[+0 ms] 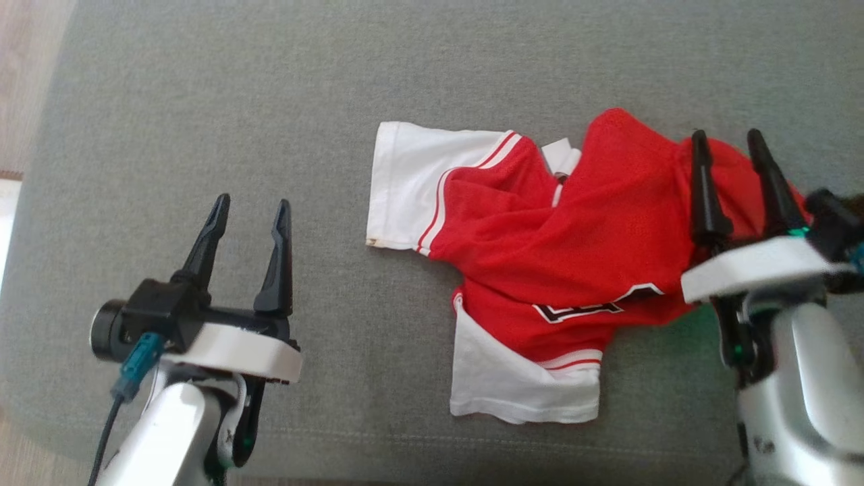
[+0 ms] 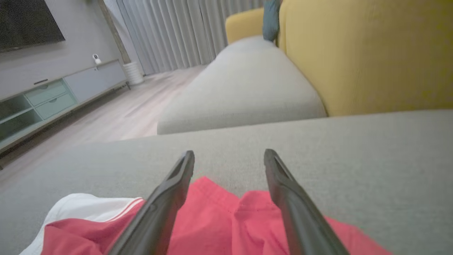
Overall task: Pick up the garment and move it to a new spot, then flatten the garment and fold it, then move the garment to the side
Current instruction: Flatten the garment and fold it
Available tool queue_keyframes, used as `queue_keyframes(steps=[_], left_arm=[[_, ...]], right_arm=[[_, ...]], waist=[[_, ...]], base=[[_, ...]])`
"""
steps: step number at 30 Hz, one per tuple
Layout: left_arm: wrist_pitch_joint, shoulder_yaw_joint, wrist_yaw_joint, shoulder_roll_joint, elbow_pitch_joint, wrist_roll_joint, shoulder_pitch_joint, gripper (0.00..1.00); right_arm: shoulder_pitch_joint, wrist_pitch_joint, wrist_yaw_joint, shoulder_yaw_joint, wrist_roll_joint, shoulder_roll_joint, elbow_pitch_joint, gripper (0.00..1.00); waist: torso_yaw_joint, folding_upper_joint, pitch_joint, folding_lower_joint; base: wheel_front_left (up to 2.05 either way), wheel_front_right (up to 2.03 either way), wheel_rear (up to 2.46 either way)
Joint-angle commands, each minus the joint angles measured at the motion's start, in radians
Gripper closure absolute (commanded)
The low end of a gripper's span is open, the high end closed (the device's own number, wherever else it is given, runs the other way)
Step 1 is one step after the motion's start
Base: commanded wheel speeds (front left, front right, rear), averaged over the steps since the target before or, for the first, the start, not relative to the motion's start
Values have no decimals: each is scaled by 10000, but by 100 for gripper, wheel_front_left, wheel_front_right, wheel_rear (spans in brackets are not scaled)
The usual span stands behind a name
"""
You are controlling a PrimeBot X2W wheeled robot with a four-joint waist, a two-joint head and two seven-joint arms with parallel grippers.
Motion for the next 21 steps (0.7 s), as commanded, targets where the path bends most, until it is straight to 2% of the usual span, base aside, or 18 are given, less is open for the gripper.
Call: queue_keyframes(steps=[1,5,11,21], left_arm=[[-118,461,96,187,-302,53,-110,0],[-119,569,179,222,-367,83,72,0],[-120,622,308,258,-480,108,438,0],[-121,613,389,288,-544,25,825,0]], right_arm=[[475,-330,35,226,-232,84,-885,0],[1445,-471,35,1,-560,81,-2303,0],[3093,-57,35,-516,-674,143,-3978,0],[4273,456,35,-642,-316,194,-4920,0]], waist=[[-126,0,-139,1],[-266,0,-382,1],[-426,0,-825,1],[-592,0,-1159,1]], base=[[0,0,0],[0,0,0],[0,0,0],[0,0,0]])
